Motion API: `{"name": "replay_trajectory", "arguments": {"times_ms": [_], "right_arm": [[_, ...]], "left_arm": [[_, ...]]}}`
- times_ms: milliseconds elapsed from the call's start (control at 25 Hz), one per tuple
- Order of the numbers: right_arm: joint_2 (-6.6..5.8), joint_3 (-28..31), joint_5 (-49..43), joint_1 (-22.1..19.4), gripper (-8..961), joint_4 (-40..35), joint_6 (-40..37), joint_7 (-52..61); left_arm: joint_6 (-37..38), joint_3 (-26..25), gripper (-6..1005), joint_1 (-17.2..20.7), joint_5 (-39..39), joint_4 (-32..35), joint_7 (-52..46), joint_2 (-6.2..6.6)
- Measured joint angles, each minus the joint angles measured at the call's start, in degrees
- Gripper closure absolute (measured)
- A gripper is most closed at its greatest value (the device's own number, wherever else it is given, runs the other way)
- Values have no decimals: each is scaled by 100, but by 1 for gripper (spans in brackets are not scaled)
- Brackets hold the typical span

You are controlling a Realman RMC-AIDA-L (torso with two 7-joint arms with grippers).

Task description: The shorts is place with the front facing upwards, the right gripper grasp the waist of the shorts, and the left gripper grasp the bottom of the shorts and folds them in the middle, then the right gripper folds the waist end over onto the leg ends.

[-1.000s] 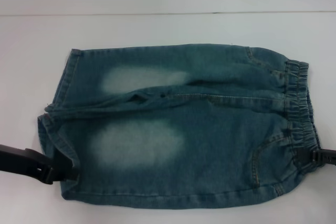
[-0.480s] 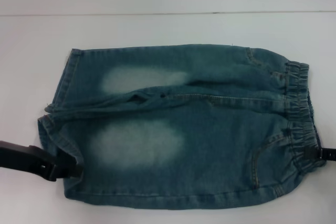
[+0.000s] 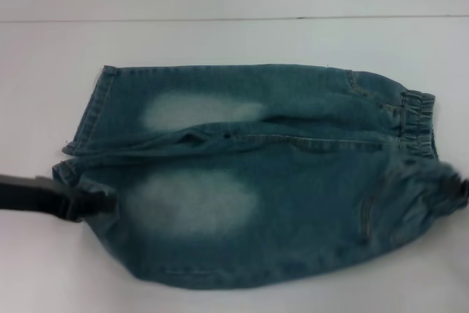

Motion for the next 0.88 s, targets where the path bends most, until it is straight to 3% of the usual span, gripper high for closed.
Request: {"name": "replay_trajectory", "arguments": {"times_ms": [120, 240, 560, 880], "right_arm": [[-17, 351, 111, 30, 915, 5, 134, 222], [-23, 599, 332, 78, 915, 74, 373, 464], [-62, 704, 1452, 173, 913, 518, 1097, 815], [76, 708, 2521, 272, 909, 952, 1939, 913]], "left_arm": [[-175, -329, 953, -22, -177, 2, 5, 19], [-556, -673, 954, -51, -453, -120, 8, 115], [-1738, -841, 955, -185, -1551, -1159, 34, 583], [-2663, -793, 956, -576, -1603, -1905, 299, 596]]}}
